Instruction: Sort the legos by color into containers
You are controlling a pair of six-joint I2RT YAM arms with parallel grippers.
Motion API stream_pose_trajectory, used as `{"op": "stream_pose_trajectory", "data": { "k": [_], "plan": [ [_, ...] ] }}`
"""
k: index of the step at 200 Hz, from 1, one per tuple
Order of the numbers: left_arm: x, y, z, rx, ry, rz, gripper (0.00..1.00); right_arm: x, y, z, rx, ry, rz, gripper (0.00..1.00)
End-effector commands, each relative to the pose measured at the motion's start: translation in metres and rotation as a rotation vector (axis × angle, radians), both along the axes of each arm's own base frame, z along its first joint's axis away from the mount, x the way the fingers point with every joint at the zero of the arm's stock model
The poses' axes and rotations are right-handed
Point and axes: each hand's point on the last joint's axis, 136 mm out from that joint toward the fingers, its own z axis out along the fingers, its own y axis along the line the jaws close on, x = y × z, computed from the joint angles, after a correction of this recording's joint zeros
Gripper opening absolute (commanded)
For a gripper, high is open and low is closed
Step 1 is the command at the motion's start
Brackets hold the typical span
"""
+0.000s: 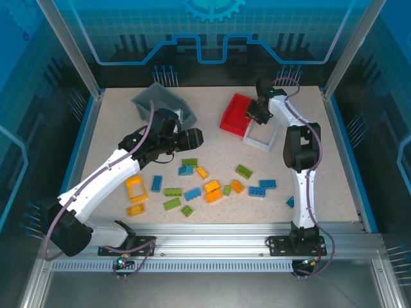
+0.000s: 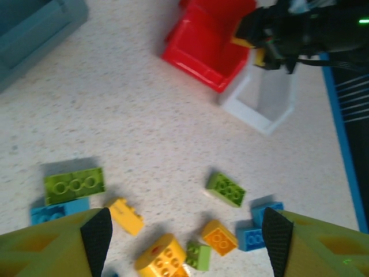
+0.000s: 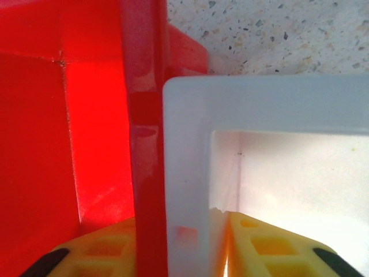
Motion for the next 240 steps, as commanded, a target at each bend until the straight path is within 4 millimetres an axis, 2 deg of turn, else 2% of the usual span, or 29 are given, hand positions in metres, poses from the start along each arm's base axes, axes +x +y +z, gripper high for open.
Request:
{"op": "stream_pose_trajectory", "data": {
  "k": [1,24,40,65,101,129,143,159,169,206,240],
  "plan": [
    [0.008,0.040,-0.017,0.072,0.095,0.127,0.76,-0.013,0.014,0.011,-0.002,-0.006,0.049,0.28],
    [0.023,0.090,-0.036,0.094,0.187,0.282,0.80,-0.017,0.020,0.023,-0.040,-0.031,0.095,0.25],
    [0.043,0.116,-0.043,0.057,0.215,0.356,0.81,-0.021,0.026,0.029,-0.064,-0.047,0.134,0.24],
    [0.082,0.144,-0.052,0.058,0.239,0.418,0.82,-0.027,0.026,0.033,-0.098,-0.051,0.172,0.23],
    [0.134,0.177,-0.087,0.114,0.292,0.465,0.79,-0.035,0.024,0.035,-0.120,-0.050,0.210,0.22],
    [0.165,0.180,-0.106,0.147,0.308,0.416,0.74,-0.038,0.024,0.033,-0.128,-0.046,0.233,0.22],
    [0.172,0.181,-0.116,0.180,0.327,0.389,0.66,-0.039,0.023,0.032,-0.130,-0.042,0.238,0.22],
    [0.178,0.180,-0.119,0.202,0.325,0.352,0.56,-0.039,0.024,0.032,-0.132,-0.044,0.245,0.22],
    [0.177,0.182,-0.120,0.222,0.326,0.341,0.52,-0.040,0.023,0.032,-0.135,-0.044,0.251,0.22],
    [0.168,0.181,-0.119,0.271,0.322,0.269,0.23,-0.044,0.020,0.035,-0.160,-0.039,0.267,0.21],
    [0.153,0.165,-0.115,0.321,0.304,0.171,0.11,-0.057,0.022,0.040,-0.182,-0.044,0.298,0.21]
  ]
}}
